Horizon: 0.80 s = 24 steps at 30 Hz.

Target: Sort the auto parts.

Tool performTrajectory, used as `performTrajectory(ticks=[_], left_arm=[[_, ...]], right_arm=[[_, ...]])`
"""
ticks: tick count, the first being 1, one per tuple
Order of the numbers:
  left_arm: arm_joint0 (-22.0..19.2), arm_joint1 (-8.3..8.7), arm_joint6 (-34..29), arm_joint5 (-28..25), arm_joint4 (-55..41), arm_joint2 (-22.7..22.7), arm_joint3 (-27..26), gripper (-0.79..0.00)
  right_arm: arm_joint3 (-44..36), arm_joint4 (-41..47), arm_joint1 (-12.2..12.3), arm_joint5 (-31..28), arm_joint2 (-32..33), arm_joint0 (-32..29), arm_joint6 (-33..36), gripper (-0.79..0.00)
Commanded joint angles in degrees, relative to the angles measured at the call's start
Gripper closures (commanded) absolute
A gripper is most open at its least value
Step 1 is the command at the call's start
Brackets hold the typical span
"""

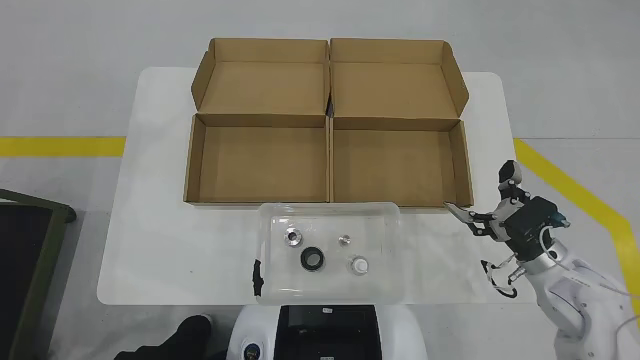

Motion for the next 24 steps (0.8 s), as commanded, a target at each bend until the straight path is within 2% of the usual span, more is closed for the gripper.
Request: performTrajectory(ticks=[1, 19, 24], left_arm=[[0.0, 0.0, 0.0, 0.0, 0.0, 0.0, 0.0, -0.784], [0.0, 0.0, 0.0, 0.0, 0.0, 0.0, 0.0, -0.785], [0.0, 0.0, 0.0, 0.0, 0.0, 0.0, 0.0, -0.785]], right_arm=[[0.0, 0.0, 0.0, 0.0, 0.0, 0.0, 0.0, -0.785], [-0.53, -0.18, 0.02, 0.06, -0.46, 0.13, 0.62, -0.785], [-2.16, -0.33, 0.28, -2.68, -2.6, 0.9, 3.04, -0.785]])
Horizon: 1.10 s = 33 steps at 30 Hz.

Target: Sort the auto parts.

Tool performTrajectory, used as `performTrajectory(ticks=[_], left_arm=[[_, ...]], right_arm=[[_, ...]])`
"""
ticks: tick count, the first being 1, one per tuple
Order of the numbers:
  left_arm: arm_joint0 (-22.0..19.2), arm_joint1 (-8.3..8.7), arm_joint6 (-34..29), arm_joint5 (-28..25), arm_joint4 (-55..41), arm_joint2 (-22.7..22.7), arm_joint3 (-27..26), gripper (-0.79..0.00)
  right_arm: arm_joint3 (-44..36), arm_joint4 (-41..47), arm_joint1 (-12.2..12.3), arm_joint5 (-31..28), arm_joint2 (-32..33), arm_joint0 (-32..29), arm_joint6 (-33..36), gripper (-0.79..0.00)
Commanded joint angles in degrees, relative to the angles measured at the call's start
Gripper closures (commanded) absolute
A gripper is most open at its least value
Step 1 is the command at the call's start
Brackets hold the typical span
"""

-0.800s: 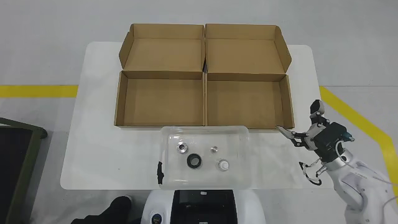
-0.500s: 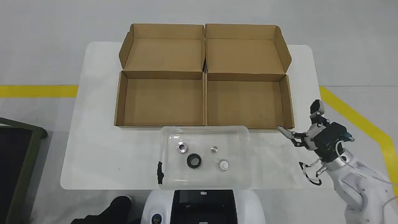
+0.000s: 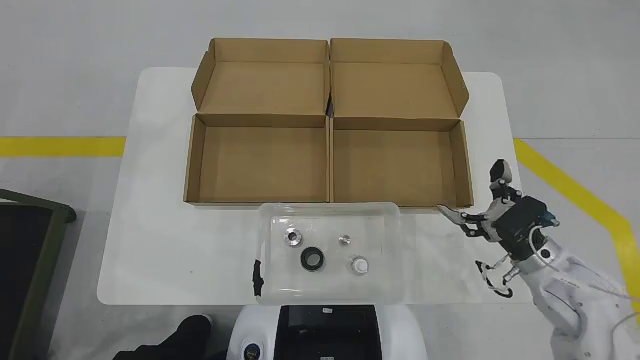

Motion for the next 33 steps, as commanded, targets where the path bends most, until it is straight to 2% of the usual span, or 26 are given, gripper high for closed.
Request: performTrajectory(ticks=[1, 12, 20, 33], left_arm=[[0.0, 0.0, 0.0, 0.0, 0.0, 0.0, 0.0, -0.785], [0.0, 0.0, 0.0, 0.0, 0.0, 0.0, 0.0, -0.785], [0.0, 0.0, 0.0, 0.0, 0.0, 0.0, 0.0, -0.785], [0.0, 0.0, 0.0, 0.0, 0.0, 0.0, 0.0, -0.785]], right_arm=[[-0.36, 1.0, 0.11, -2.23, -1.3, 0.44, 0.73, -0.785], [-3.51, 0.05, 1.32, -18.36, -10.31, 6.38, 10.69, -0.785], [-7.81, -2.18, 3.76, -18.36, -20.05, 7.84, 16.65, -0.785], [-6.5, -3.61, 9.05, -18.36, -27.44, 10.67, 20.59, -0.785]])
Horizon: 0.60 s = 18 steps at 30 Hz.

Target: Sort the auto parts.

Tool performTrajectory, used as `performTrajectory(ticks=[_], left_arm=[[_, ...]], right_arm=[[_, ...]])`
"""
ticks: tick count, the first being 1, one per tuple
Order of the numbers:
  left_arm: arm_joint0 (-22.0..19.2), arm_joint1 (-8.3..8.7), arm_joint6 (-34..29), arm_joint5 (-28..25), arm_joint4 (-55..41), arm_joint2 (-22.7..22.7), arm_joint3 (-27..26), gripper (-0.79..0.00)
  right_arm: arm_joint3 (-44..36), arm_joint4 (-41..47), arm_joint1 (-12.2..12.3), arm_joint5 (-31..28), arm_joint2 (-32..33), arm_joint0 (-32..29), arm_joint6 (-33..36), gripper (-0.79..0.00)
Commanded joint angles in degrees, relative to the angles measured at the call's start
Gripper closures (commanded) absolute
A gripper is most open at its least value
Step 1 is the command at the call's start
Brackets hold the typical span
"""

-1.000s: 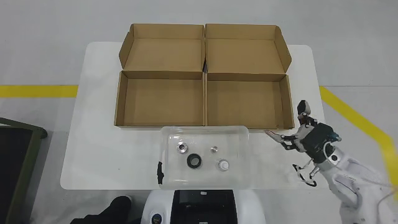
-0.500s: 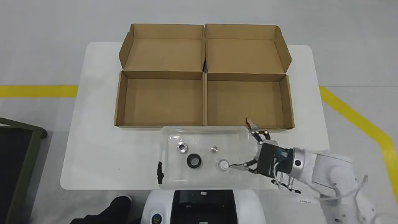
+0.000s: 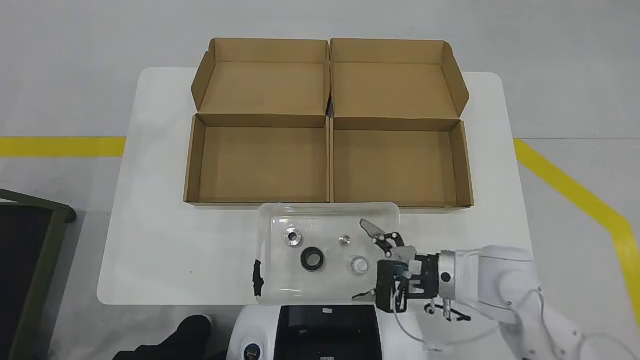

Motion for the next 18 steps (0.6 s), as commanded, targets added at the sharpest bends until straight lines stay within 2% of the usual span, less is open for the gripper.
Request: performTrajectory(ticks=[1, 12, 14, 17, 18], left_arm=[[0.0, 0.0, 0.0, 0.0, 0.0, 0.0, 0.0, -0.785], [0.0, 0.0, 0.0, 0.0, 0.0, 0.0, 0.0, -0.785], [0.0, 0.0, 0.0, 0.0, 0.0, 0.0, 0.0, -0.785], [0.0, 0.0, 0.0, 0.0, 0.0, 0.0, 0.0, -0.785], [0.0, 0.0, 0.0, 0.0, 0.0, 0.0, 0.0, -0.785]], right_arm=[[0.23, 0.01, 0.82, 0.0, -0.53, 0.33, 0.24, -0.785], [3.32, 2.91, 3.03, 0.0, -1.87, 2.66, 4.55, -0.785], [3.73, 3.58, 3.09, 0.07, -1.96, 3.25, 5.34, -0.686], [3.89, 4.3, 3.13, 0.51, -2.23, 3.76, 6.44, -0.616], [3.88, 4.53, 3.14, 0.7, -2.31, 3.89, 6.77, -0.56]])
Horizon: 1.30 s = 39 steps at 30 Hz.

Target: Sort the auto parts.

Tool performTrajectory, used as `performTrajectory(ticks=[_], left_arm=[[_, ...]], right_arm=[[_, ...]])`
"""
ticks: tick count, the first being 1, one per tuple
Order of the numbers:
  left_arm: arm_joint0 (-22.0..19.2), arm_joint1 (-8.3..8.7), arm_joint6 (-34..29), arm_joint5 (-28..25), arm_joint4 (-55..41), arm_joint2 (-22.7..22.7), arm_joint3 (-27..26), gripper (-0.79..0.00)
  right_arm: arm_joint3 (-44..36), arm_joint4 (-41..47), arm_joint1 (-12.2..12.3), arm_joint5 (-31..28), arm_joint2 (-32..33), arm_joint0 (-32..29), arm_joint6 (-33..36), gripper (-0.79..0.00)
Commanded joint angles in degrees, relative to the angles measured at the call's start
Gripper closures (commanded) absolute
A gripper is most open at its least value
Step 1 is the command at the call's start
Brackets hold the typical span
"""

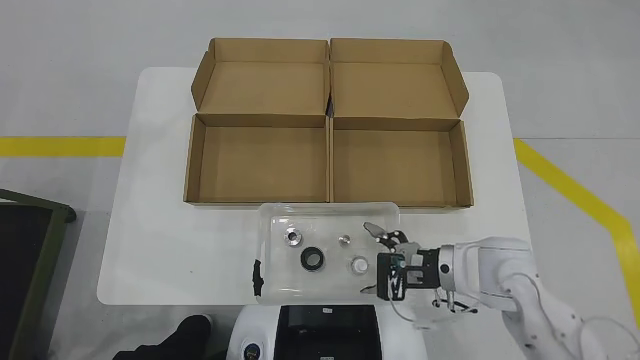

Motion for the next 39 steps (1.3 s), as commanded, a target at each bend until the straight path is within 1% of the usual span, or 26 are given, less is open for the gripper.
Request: performTrajectory(ticks=[1, 4, 7, 8, 12, 14, 15, 23, 25, 26, 27, 28, 39], left_arm=[[0.0, 0.0, 0.0, 0.0, 0.0, 0.0, 0.0, -0.785], [0.0, 0.0, 0.0, 0.0, 0.0, 0.0, 0.0, -0.785], [0.0, 0.0, 0.0, 0.0, 0.0, 0.0, 0.0, -0.785], [0.0, 0.0, 0.0, 0.0, 0.0, 0.0, 0.0, -0.785], [0.0, 0.0, 0.0, 0.0, 0.0, 0.0, 0.0, -0.785], [0.0, 0.0, 0.0, 0.0, 0.0, 0.0, 0.0, -0.785], [0.0, 0.0, 0.0, 0.0, 0.0, 0.0, 0.0, -0.785], [0.0, 0.0, 0.0, 0.0, 0.0, 0.0, 0.0, -0.785], [0.0, 0.0, 0.0, 0.0, 0.0, 0.0, 0.0, -0.785], [0.0, 0.0, 0.0, 0.0, 0.0, 0.0, 0.0, -0.785], [0.0, 0.0, 0.0, 0.0, 0.0, 0.0, 0.0, -0.785], [0.0, 0.0, 0.0, 0.0, 0.0, 0.0, 0.0, -0.785], [0.0, 0.0, 0.0, 0.0, 0.0, 0.0, 0.0, -0.785]], right_arm=[[0.02, 0.44, 0.03, 0.42, -0.12, 0.27, 0.71, -0.514], [0.06, 0.46, 0.1, 0.61, -0.49, 0.61, 2.27, -0.52], [0.28, 0.35, 0.14, 0.44, -1.34, 1.03, 3.43, -0.468], [0.41, 0.4, 0.13, 0.48, -1.67, 1.15, 3.66, -0.468], [0.91, 0.23, 0.12, 0.65, -2.85, 1.73, 4.44, -0.425], [1.18, 0.05, 0.11, 0.81, -3.39, 2.01, 4.64, -0.422], [1.34, -0.19, 0.12, 0.8, -3.68, 2.16, 4.87, -0.391], [2.13, -1.01, 0.14, 1.37, -5.27, 2.97, 5.26, -0.302], [2.18, -1.09, 0.18, 1.37, -5.47, 3.02, 5.19, -0.246], [2.07, -1.14, 0.21, 1.26, -5.55, 3.06, 5.11, -0.191], [1.9, -1.09, 0.24, 1.17, -5.58, 3.06, 4.92, -0.071], [1.71, -1.06, 0.28, 1.1, -5.5, 3.06, 4.75, 0.0], [-2.31, 0.33, 1.09, 0.16, -2.29, 2.16, 3.47, 0.0]])
